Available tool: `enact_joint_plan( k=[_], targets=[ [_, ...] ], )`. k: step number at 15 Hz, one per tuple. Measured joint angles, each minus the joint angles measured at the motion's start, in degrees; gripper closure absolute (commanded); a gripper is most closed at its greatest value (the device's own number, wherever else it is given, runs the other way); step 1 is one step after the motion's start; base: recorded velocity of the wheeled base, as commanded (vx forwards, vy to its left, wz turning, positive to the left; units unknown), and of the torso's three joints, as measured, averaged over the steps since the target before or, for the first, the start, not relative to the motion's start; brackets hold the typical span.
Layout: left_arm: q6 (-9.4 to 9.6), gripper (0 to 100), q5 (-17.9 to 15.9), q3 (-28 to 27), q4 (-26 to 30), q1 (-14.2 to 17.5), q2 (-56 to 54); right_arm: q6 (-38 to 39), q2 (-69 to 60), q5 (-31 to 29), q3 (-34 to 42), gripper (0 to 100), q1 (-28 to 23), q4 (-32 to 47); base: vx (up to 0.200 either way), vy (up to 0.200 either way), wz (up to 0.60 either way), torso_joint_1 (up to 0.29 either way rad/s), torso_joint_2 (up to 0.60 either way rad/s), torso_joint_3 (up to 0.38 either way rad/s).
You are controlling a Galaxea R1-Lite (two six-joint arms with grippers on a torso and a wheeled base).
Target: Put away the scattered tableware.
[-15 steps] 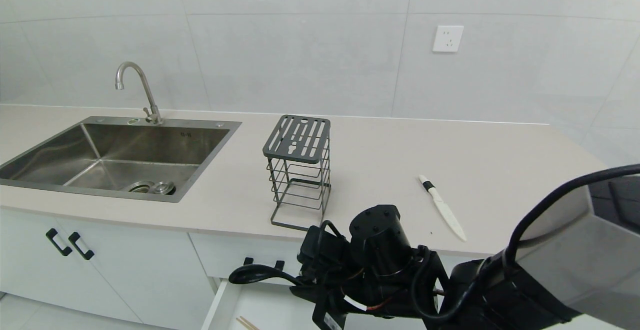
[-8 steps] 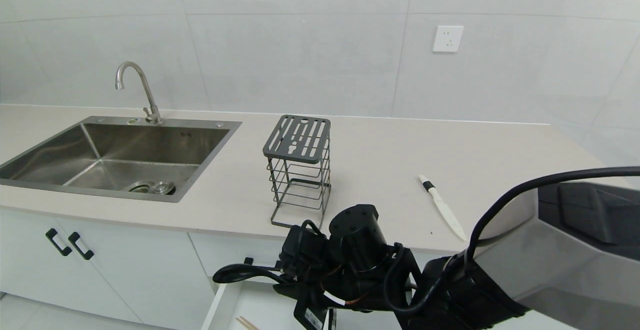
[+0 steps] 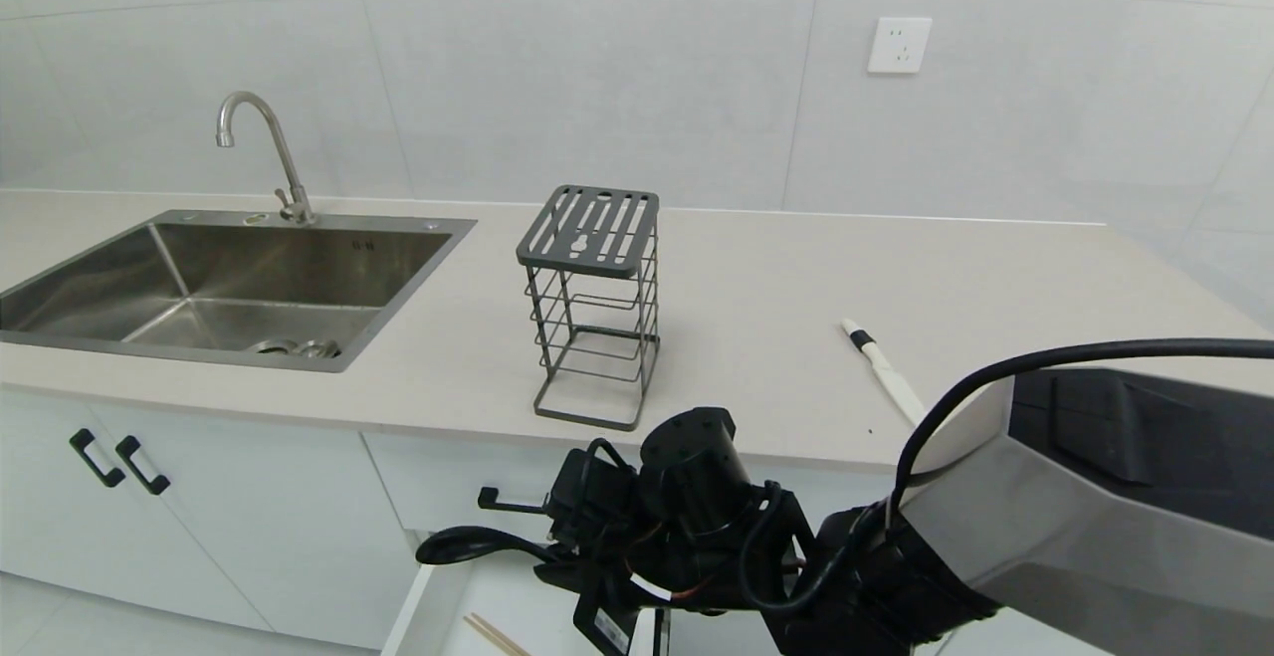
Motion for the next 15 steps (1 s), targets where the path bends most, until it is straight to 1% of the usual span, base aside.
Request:
enact_joint_plan(
  k=[15],
  targets=[
    [0.02,0,0.0,0.0,0.0,0.0,0.0,0.1,2.2,0.9,-1.1,100,-0.2,-0.1,0.0,0.0,0.0,-0.26,0.5,0.233]
  ],
)
